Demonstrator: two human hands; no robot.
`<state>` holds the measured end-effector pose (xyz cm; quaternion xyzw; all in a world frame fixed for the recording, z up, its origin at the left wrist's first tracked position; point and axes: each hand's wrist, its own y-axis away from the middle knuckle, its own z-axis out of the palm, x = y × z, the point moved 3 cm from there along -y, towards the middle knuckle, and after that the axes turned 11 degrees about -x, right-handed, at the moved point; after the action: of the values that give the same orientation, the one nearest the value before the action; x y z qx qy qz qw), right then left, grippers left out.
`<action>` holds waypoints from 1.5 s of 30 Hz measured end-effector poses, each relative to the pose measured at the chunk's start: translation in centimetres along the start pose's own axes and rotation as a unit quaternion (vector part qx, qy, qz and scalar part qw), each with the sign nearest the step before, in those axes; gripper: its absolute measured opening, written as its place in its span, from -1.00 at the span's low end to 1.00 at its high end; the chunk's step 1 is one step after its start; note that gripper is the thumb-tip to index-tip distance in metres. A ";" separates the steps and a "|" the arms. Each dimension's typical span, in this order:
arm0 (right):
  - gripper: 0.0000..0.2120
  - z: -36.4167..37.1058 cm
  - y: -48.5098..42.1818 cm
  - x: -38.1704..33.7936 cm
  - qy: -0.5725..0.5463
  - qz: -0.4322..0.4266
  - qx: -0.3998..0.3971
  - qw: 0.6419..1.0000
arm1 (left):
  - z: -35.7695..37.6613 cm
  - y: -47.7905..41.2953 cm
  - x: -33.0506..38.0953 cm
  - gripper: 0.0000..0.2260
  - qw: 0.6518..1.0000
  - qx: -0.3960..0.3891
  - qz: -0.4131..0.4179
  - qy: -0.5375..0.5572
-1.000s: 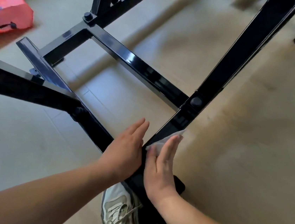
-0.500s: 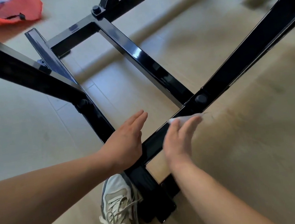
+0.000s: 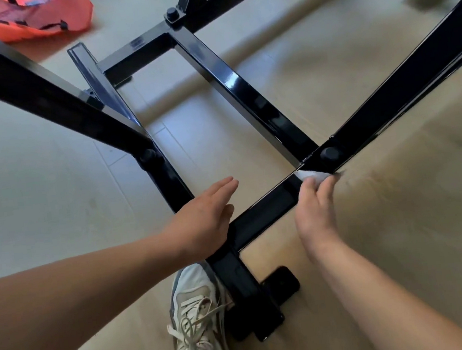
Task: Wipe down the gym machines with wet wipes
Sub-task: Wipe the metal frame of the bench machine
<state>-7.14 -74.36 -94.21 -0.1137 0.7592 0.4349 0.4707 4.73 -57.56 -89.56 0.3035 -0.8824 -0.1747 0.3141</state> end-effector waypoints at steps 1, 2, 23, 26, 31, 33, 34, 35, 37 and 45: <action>-0.41 0.5 0.4 0.2 0.003 0.004 -0.003 1.000 | 0.2 0.0 0.3 -0.51 1.000 -0.009 0.009 -0.004; -0.38 1.7 1.5 0.3 0.007 0.001 -0.010 1.000 | 0.4 0.0 0.5 -0.50 1.000 -0.017 0.016 -0.008; -0.39 4.9 5.6 0.0 0.074 -0.014 -0.008 0.997 | -0.2 0.3 0.1 -0.52 1.000 -0.004 0.009 -0.015; -0.41 7.4 9.2 1.1 0.067 -0.022 -0.074 0.995 | -0.1 -0.3 1.0 -0.54 1.000 -0.003 0.021 -0.009; -0.45 6.1 10.4 -1.4 0.060 -0.086 -0.043 0.994 | -0.3 -0.2 2.6 -0.62 0.996 0.010 0.064 0.062; -0.47 5.7 10.4 -3.6 0.005 -0.124 -0.062 0.990 | -0.7 -0.4 3.0 -0.59 0.986 -0.003 0.077 0.149; -0.50 5.5 10.2 -4.3 -0.027 -0.115 -0.077 0.990 | -0.9 -0.5 3.3 -0.55 0.979 -0.003 0.073 0.191; -0.53 5.3 9.7 -4.9 -0.049 -0.095 -0.087 0.991 | -1.3 -0.7 3.6 -0.51 0.972 0.005 0.062 0.228; -0.62 4.4 8.6 -5.9 -0.085 -0.064 -0.109 0.988 | -2.2 -1.2 4.3 -0.49 0.954 0.021 0.039 0.295; -0.67 -0.8 3.6 -10.6 0.075 -0.114 -0.038 0.990 | -5.8 -2.8 4.8 -0.95 0.944 0.078 -0.022 0.321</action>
<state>-4.07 -75.34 -83.47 -0.2498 0.7573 0.3975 0.4539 6.82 -63.45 -84.52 0.3860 -0.7392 -0.0052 0.5518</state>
